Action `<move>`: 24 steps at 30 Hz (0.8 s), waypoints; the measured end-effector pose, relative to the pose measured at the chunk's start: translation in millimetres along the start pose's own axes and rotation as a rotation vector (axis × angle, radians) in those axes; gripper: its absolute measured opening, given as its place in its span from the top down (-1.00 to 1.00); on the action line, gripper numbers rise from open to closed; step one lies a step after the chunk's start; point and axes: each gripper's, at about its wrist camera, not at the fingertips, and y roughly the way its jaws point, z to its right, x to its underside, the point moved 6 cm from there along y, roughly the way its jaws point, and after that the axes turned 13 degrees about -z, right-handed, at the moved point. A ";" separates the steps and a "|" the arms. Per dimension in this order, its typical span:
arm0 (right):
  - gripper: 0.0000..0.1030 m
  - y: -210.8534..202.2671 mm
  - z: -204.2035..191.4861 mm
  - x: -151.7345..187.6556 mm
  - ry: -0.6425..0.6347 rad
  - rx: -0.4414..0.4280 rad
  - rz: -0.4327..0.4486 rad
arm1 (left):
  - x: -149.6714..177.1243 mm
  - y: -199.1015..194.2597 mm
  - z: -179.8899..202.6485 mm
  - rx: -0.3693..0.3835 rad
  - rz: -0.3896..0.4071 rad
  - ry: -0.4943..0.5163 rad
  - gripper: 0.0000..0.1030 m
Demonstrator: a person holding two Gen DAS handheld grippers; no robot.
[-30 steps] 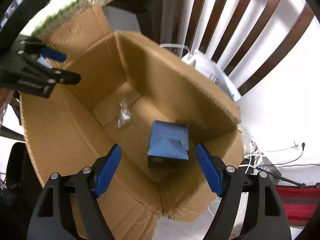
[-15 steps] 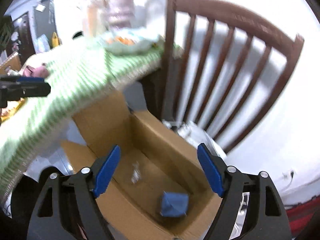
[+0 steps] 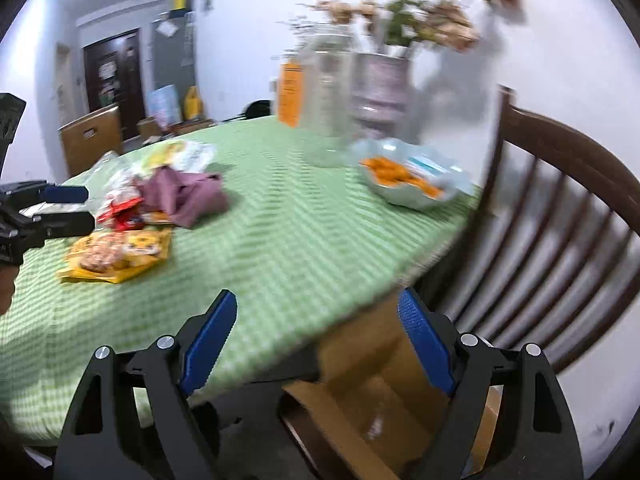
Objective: Collect trash
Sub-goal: 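Move both open tools back over the table, then grasp the yellow snack bag with the right tool while the left tool grasps the white milk carton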
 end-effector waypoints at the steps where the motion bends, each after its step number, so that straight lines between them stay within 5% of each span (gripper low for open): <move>1: -0.55 2.8 -14.1 -5.4 -0.023 -0.013 0.000 | 5.0 -3.5 -13.1 -0.012 0.000 -0.013 -0.73; 14: -0.55 41.0 -128.3 -33.8 -0.164 -0.136 -0.039 | 60.0 -52.8 -146.9 -0.151 0.000 -0.178 -0.75; 24: -0.55 77.0 -167.7 -37.7 -0.134 -0.199 -0.105 | 95.7 -66.8 -220.0 -0.239 -0.029 -0.252 -0.82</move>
